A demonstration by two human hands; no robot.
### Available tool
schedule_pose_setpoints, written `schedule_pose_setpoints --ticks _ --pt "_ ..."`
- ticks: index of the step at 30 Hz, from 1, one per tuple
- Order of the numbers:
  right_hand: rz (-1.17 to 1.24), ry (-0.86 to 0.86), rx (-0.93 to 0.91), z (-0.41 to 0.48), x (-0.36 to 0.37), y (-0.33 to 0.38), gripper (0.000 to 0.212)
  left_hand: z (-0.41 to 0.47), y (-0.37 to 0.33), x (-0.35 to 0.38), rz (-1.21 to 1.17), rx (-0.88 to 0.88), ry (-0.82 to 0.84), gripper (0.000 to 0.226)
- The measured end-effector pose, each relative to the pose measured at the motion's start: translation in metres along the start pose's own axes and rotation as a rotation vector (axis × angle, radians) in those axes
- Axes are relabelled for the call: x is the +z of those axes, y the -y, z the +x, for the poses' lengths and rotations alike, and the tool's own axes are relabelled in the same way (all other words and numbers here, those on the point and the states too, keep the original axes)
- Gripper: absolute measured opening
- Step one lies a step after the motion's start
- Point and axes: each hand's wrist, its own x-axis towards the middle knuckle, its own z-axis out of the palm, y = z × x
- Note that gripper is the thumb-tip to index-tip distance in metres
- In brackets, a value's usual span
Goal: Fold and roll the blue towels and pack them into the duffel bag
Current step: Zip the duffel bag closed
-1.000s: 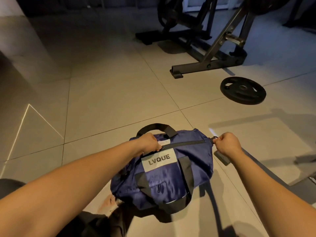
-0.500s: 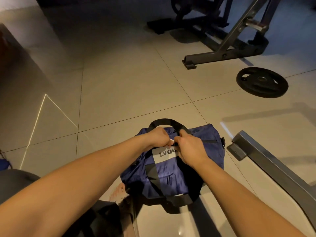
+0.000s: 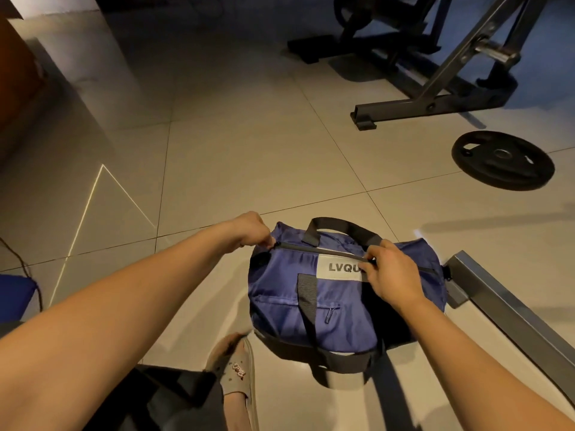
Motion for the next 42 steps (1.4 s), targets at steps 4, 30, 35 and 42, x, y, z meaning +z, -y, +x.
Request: schedule_pose_setpoints --ticks 4,30,35,42 --pt "0.080 0.009 0.077 0.012 -0.002 0.000 0.013 0.002 0.017 -0.023 -0.020 -0.013 -0.077 0.019" --pt "-0.100 0.076 -0.055 0.077 0.051 -0.010 0.019 0.062 0.122 0.012 -0.035 -0.146 -0.463 0.027" --pt "-0.191 -0.038 0.046 0.069 0.040 -0.047 0.018 0.063 0.112 0.012 -0.019 -0.217 -0.433 0.021" --pt "-0.032 0.170 0.148 0.061 0.015 -0.059 0.019 0.044 0.070 0.012 -0.039 -0.186 -0.453 0.024"
